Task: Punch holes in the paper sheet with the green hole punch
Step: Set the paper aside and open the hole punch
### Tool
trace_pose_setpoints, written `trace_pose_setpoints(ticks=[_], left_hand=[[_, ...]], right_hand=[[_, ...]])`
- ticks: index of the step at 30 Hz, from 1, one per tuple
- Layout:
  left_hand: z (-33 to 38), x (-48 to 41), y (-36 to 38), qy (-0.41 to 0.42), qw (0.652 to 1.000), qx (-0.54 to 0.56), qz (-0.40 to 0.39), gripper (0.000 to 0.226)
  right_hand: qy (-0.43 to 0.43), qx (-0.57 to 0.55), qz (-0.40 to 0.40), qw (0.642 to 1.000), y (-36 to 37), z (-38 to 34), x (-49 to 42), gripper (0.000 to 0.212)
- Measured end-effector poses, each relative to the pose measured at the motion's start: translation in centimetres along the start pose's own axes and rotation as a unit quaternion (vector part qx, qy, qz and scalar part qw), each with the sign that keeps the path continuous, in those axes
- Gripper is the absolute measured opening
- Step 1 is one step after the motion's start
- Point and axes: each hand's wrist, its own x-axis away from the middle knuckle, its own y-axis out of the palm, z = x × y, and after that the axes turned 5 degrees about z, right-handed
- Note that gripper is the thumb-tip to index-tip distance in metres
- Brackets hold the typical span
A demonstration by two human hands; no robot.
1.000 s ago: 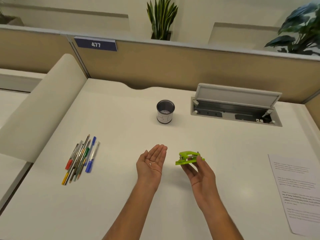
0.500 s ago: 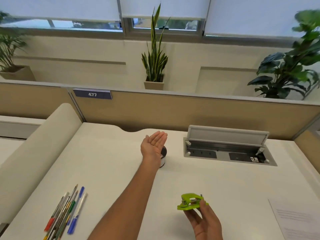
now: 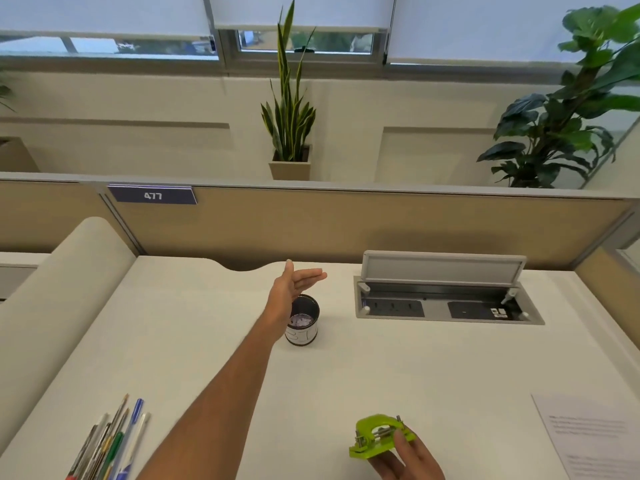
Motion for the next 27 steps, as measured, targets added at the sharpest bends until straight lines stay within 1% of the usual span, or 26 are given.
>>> trace_pose_setpoints(ticks=[3,6,13,15,17,18,19,21,24,25,27], left_hand=[[-0.3,-0.2,-0.5,0.012,0.999,-0.034,-0.02,0.082],[-0.8,-0.4,-1.0,0.021,0.998,-0.05,-0.027,0.076],[-1.1,-0.3,-1.5,0.0,0.997,-0.074,-0.025,0.047],[-1.2,-0.1,-1.7,-0.015,0.996,-0.089,-0.017,0.035],[-1.5,-0.2,-1.9,-0.015,0.992,-0.125,-0.007,0.024],[-1.7,-0.3,-2.0,0.002,0.988,-0.157,-0.006,0.019],[-1.7,-0.3,-2.1,0.022,0.981,-0.191,-0.01,0.019],[-1.6,-0.4,-2.2,0.058,0.963,-0.261,-0.033,0.035],[-1.8,-0.5,-2.1,0.122,0.924,-0.353,-0.081,0.062],[-2.0,-0.5,-2.1,0.135,0.913,-0.372,-0.096,0.07],[-2.3,-0.5,-2.1,0.139,0.909,-0.375,-0.114,0.086]], right_hand=[[0.008,-0.016,0.007,1.0,-0.1,0.3,-0.2,0.027],[0.004,-0.019,0.002,1.0,-0.1,0.5,-0.3,0.026],[-0.005,-0.035,-0.002,0.999,-0.2,1.3,0.0,0.025],[-0.004,-0.04,0.003,0.999,-0.4,1.7,0.0,0.025],[0.0,-0.047,0.007,0.999,-0.6,2.0,0.0,0.025],[0.003,-0.05,0.006,0.999,-0.7,2.1,0.0,0.026],[0.006,-0.052,0.003,0.999,-0.8,2.1,0.0,0.028],[0.009,-0.053,0.001,0.999,-1.0,2.1,-0.2,0.028],[-0.01,-0.056,0.009,0.998,-1.3,2.1,-0.5,0.026],[-0.017,-0.056,0.014,0.998,-1.3,2.1,-0.6,0.025],[-0.022,-0.05,0.019,0.998,-1.3,2.1,-0.6,0.025]])
